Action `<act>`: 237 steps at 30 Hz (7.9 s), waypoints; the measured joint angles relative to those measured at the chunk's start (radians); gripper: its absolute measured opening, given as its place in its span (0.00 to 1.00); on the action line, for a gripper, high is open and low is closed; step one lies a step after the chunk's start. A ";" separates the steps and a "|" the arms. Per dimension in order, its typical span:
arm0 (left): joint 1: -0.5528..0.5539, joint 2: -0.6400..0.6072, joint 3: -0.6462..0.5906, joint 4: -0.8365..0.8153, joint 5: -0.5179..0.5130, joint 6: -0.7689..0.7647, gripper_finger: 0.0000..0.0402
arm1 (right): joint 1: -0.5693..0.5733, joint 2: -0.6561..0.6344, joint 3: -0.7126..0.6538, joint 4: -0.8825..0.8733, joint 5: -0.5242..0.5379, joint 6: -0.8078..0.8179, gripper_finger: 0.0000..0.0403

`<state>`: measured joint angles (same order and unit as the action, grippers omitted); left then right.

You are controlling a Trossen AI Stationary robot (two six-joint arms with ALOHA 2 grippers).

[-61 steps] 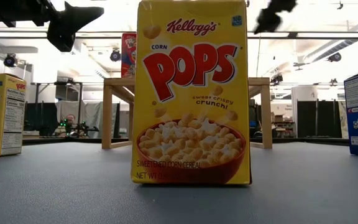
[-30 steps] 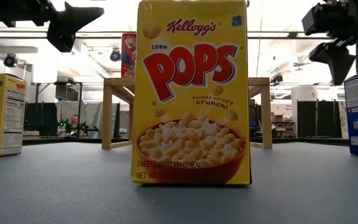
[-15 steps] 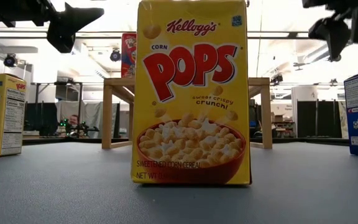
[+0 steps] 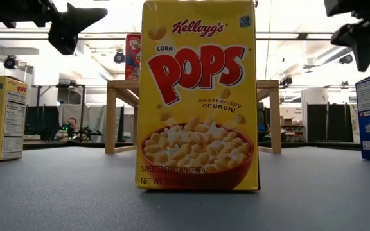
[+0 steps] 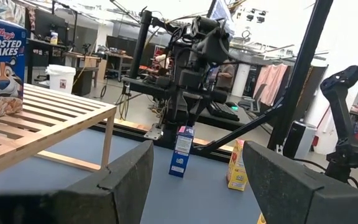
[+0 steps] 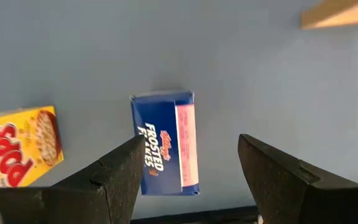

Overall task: Stack cereal on shelf
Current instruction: Put the blue cereal box aligned with the other blue cereal boxes on the shelf

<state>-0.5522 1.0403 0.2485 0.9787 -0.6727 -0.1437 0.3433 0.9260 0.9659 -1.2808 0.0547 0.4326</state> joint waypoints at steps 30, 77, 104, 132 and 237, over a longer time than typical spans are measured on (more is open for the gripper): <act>0.000 0.023 0.000 -0.014 0.002 -0.084 0.58 | 0.004 0.095 -0.040 0.090 -0.027 -0.027 0.78; 0.000 0.071 0.000 0.032 -0.002 -0.105 0.58 | 0.228 -0.395 -0.764 0.882 0.371 0.267 0.82; 0.000 0.119 0.287 -0.366 -0.051 -0.022 0.58 | 0.238 -0.392 -0.761 0.910 0.367 0.264 0.81; 0.008 0.250 0.404 -0.480 -0.049 -0.026 0.58 | 0.237 -0.392 -0.759 0.897 0.393 0.296 0.70; 0.300 0.145 0.181 -0.126 0.350 -0.033 0.83 | -0.779 0.669 0.539 0.890 -0.596 -0.653 0.49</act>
<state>-0.2520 1.1855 0.4294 0.8532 -0.3229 -0.1772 -0.4355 1.5949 1.5047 -0.3912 -0.5415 -0.2203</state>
